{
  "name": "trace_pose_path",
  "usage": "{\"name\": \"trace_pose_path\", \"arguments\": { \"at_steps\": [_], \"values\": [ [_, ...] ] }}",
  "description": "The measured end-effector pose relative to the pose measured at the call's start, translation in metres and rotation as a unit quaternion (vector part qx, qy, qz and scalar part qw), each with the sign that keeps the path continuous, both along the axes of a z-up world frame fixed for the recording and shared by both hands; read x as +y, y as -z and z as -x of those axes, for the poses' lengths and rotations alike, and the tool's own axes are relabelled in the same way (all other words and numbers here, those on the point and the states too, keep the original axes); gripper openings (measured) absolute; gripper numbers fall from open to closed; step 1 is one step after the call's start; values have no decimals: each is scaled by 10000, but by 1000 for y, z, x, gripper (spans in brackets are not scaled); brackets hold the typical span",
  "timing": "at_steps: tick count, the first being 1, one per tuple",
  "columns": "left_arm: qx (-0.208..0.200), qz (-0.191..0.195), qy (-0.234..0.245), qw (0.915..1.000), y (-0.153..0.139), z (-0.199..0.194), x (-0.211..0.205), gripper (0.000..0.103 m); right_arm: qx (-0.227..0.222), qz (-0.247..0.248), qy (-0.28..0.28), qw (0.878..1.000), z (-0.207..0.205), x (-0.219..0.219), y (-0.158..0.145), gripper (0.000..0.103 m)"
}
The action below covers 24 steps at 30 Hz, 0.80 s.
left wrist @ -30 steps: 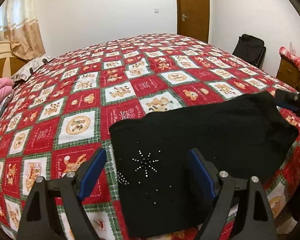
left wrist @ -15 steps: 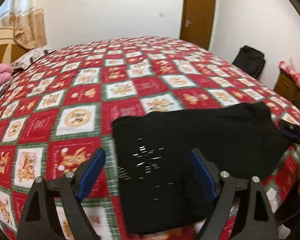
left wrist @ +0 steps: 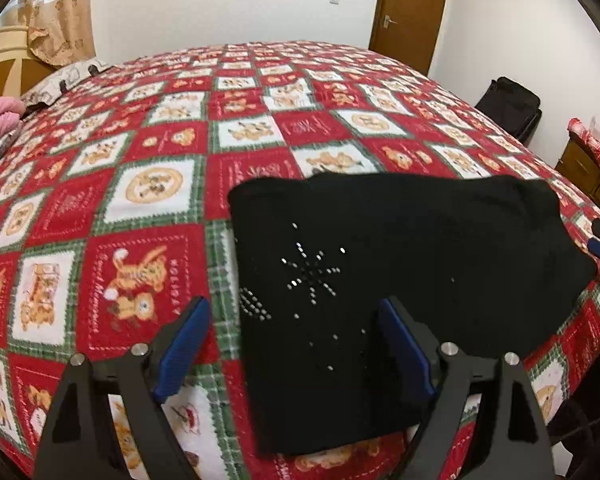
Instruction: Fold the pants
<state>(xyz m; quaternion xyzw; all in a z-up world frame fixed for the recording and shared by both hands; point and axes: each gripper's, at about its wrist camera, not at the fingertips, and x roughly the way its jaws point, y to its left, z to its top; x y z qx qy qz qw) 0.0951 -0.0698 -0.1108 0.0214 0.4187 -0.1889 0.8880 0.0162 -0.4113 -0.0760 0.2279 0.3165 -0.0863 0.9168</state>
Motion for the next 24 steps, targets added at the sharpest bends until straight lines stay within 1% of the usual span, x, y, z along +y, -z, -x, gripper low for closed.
{"name": "trace_pose_path", "arguments": {
  "at_steps": [4, 6, 7, 9, 10, 13, 15, 18, 20, 21, 24],
  "values": [
    [-139, -102, -26, 9998, 1, 2, 1, 89, -37, -124, -7, 9999, -2, -3, 3, 65],
    [-84, -16, -89, 9999, 4, 0, 5, 89, -56, -174, -90, 9998, -8, 1, 12, 65],
    [23, 132, -130, 9998, 6, -2, 8, 90, -25, -78, -130, 9999, -12, 5, 16, 65],
    [60, 315, -171, 9993, 6, -3, 13, 91, 133, 402, -157, 9990, -20, 19, 22, 65],
    [68, 325, -130, 9994, 7, -2, 12, 93, 185, 622, -237, 9976, -22, 27, 25, 65],
    [33, 222, -29, 9997, 9, -1, 7, 99, 215, 796, -628, 9946, -25, 47, 34, 65],
    [50, 199, -19, 9998, 10, 0, 5, 102, 340, 976, -651, 9925, -27, 55, 37, 65],
    [144, 316, 17, 9994, 10, -2, 6, 103, 447, 848, -691, 9930, -28, 57, 37, 66],
    [246, 583, 63, 9980, 9, -3, 11, 103, 508, 756, -720, 9932, -28, 59, 38, 67],
    [323, 796, 116, 9962, 9, -4, 15, 103, 507, 672, -748, 9936, -28, 60, 38, 67],
    [480, 1170, 150, 9919, 9, -8, 22, 103, 486, 285, -913, 9942, -29, 59, 37, 67]
  ]
}}
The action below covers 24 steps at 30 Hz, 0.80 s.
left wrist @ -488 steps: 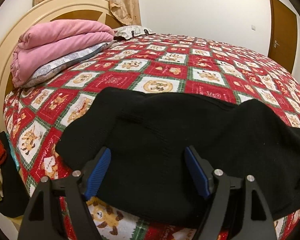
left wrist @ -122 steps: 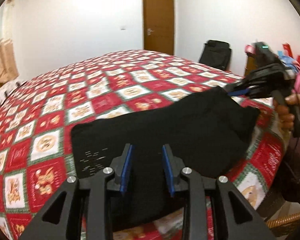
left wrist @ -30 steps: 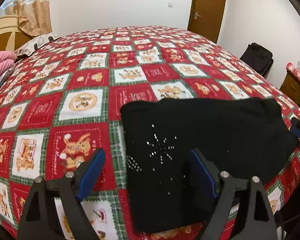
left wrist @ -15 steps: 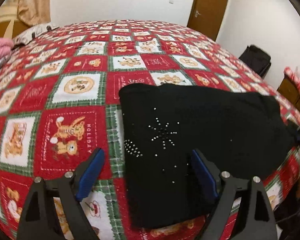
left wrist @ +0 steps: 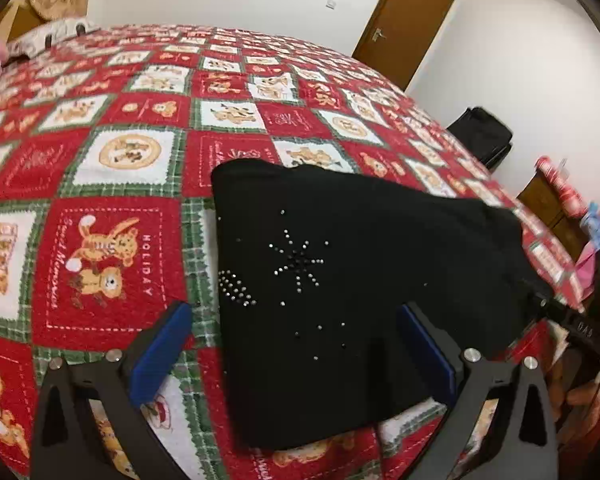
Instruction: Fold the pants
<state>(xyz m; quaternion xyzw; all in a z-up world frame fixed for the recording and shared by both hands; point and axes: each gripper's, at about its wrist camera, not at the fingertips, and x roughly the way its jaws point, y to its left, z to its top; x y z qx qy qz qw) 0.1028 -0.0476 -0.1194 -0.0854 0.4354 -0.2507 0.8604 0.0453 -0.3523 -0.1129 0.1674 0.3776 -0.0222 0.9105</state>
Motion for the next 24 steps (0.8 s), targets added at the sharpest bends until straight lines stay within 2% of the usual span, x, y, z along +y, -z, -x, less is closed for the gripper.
{"name": "trace_pose_path", "arguments": {
  "at_steps": [5, 10, 12, 14, 16, 17, 18, 19, 20, 22, 24],
  "values": [
    [91, 347, -43, 9993, 1, -9, 0, 103, -112, -502, -77, 9986, 3, -8, 0, 67],
    [-11, 91, 51, 9999, -1, -7, -15, 103, -32, 246, 56, 9997, -4, 5, 1, 67],
    [-156, -87, 134, 9998, 1, -3, -19, 100, -142, 301, 235, 9992, -6, 4, 1, 67],
    [-250, -114, 112, 9996, 0, -1, -17, 90, -110, 458, 178, 9987, -10, 6, 3, 67],
    [-169, 152, 78, 9997, -1, -2, -10, 79, -46, 453, 74, 9989, -12, 6, 5, 66],
    [-97, 339, 118, 9993, -1, -4, -8, 75, -64, 267, 14, 9996, -11, 3, 4, 65],
    [-10, 531, 172, 9984, -1, -5, -6, 62, -84, -1, -54, 10000, -10, -2, 2, 61],
    [100, 705, 186, 9973, 0, -8, -3, 54, -80, -190, -83, 9998, -10, -6, 1, 51],
    [137, 741, 154, 9970, 2, -9, -3, 52, -59, -480, -96, 9988, -9, -13, 1, 43],
    [114, 629, 110, 9979, 2, -9, -2, 34, -97, -1029, -126, 9946, -7, -25, 3, 36],
    [160, 661, 124, 9976, 2, -10, -1, 28, -168, -1335, -166, 9908, -5, -28, 5, 35]
  ]
}}
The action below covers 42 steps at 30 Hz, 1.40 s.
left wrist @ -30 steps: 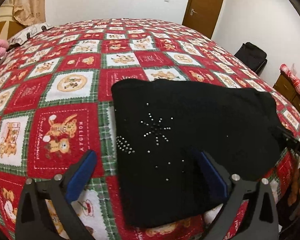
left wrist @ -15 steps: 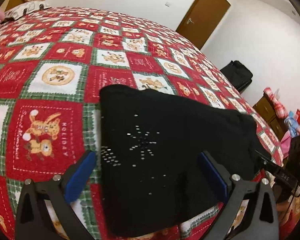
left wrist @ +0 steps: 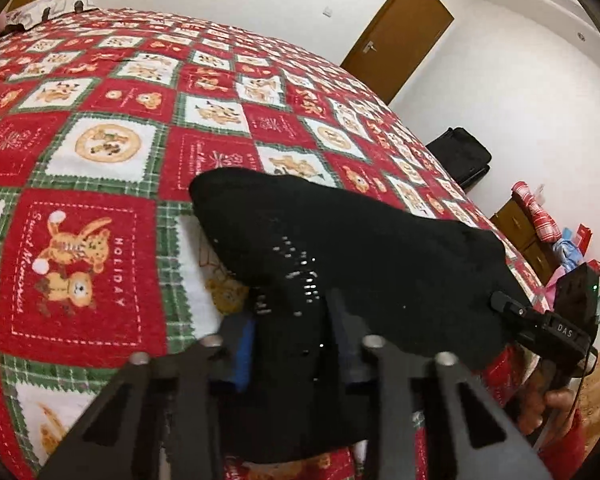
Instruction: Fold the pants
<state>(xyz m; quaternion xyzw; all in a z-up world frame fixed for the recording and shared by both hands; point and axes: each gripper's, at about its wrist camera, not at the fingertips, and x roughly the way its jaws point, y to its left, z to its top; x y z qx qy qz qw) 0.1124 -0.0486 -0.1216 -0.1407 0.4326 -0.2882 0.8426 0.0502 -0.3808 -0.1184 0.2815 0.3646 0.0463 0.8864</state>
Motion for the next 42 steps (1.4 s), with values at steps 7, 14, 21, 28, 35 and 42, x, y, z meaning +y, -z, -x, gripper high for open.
{"name": "trace_pose_path", "arguments": {
  "at_steps": [7, 14, 21, 28, 35, 42],
  "values": [
    [-251, -515, -20, 9984, -2, 7, -14, 34, 23, 672, -45, 9977, -3, 20, 0, 34],
    [-358, -946, -7, 9949, -5, 10, -29, 42, 49, 541, 128, 9984, -3, 14, 5, 36],
    [-246, -865, 16, 9959, -12, 8, -23, 22, 175, 670, 142, 9975, -5, 20, -5, 34],
    [-750, -905, 75, 9930, -38, 20, -26, 21, -76, 778, 106, 9969, 3, 38, -33, 32],
    [-852, -882, 40, 9924, -51, 25, -20, 21, -336, 868, -86, 9956, 4, 61, -55, 32],
    [-917, -788, -11, 9927, -59, 30, -11, 20, -451, 822, -236, 9953, 7, 76, -63, 32]
  ]
}}
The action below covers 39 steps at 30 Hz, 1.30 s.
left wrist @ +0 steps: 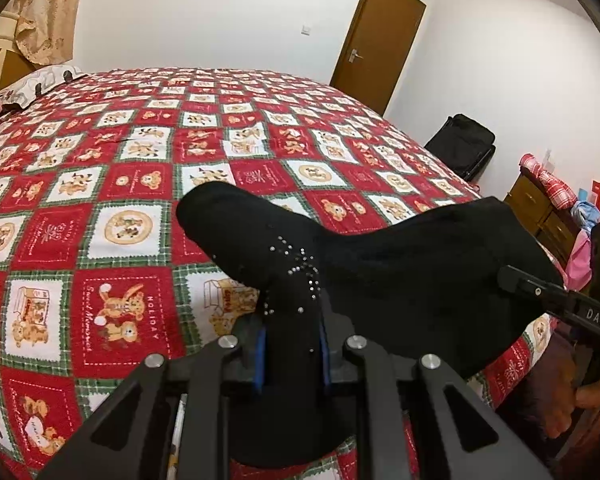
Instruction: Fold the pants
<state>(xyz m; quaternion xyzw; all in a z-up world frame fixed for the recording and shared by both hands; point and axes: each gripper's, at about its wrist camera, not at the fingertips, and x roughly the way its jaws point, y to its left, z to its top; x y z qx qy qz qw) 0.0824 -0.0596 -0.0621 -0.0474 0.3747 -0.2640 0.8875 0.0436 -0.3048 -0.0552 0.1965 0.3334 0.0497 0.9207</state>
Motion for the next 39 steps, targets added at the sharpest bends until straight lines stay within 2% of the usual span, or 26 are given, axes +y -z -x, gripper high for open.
{"name": "trace_pose_path", "arguments": {
  "at_steps": [9, 17, 27, 32, 39],
  "values": [
    [-102, 15, -195, 9998, -6, 0, 15, 20, -21, -87, -122, 9999, -5, 7, -3, 32],
    [-192, 39, -742, 9970, -13, -14, 52, 20, -339, 21, -641, 9974, -32, 50, -25, 32],
    [-339, 53, -1367, 9900, -17, -26, 95, 20, -416, -43, -1197, 9919, -74, 97, -32, 32],
    [-302, 163, -1746, 9840, -18, -34, 126, 20, -531, 47, -1558, 9863, -94, 129, -41, 32],
    [-404, 195, -2446, 9686, -23, -41, 182, 20, -562, -28, -2127, 9755, -132, 181, -44, 32]
  ]
}}
